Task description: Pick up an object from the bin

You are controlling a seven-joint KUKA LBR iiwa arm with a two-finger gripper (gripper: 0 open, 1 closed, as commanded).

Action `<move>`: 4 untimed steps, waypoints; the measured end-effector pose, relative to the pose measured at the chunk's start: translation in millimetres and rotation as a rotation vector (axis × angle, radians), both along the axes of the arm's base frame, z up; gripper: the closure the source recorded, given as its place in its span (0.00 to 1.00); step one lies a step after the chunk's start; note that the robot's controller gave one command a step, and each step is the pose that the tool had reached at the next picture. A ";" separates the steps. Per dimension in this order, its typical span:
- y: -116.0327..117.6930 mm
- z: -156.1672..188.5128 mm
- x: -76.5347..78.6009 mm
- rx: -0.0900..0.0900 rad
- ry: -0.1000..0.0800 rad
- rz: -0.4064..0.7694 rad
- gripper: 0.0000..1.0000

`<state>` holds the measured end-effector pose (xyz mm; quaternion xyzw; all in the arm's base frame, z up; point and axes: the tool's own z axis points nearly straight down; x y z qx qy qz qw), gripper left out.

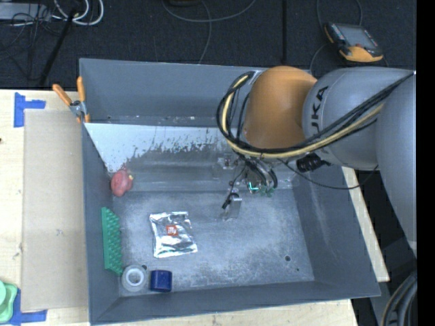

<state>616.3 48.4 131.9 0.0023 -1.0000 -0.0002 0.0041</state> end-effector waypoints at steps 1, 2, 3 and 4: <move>98.9 -63.2 -29.7 0.002 -0.004 0.327 0.00; 97.5 -62.0 -28.4 0.002 -0.008 0.323 1.00; 97.0 -62.3 -28.4 0.002 -0.007 0.322 0.00; 123.1 -60.6 -72.7 0.003 -0.003 0.375 0.00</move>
Offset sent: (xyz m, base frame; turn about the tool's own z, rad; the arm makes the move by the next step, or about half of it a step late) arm -0.0286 0.0970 -0.0619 -0.3264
